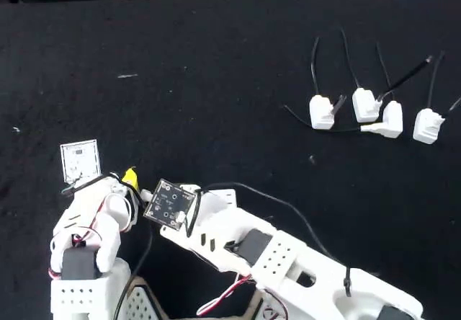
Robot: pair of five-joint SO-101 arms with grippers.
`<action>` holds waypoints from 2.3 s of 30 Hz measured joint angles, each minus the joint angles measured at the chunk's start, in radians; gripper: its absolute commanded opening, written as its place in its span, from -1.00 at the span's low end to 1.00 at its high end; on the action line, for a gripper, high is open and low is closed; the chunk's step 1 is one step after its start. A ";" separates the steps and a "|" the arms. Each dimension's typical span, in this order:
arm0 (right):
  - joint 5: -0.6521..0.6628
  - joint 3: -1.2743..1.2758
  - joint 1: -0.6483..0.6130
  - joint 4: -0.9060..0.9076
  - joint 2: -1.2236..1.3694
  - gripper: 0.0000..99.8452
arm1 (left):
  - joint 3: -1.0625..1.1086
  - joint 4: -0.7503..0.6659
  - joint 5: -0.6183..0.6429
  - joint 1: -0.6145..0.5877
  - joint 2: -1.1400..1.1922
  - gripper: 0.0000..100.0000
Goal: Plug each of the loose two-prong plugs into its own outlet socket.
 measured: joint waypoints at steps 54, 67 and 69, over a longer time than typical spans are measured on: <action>-0.003 0.012 -0.005 0.002 0.000 -0.98 | 0.087 -0.043 -0.107 -0.002 -0.002 -0.72; -0.003 0.012 -0.006 0.002 0.000 -0.98 | 0.092 -0.031 -0.160 -0.002 -0.003 -0.72; -0.003 0.012 -0.006 0.002 0.002 -0.98 | 0.098 -0.031 -0.166 -0.002 -0.003 -0.72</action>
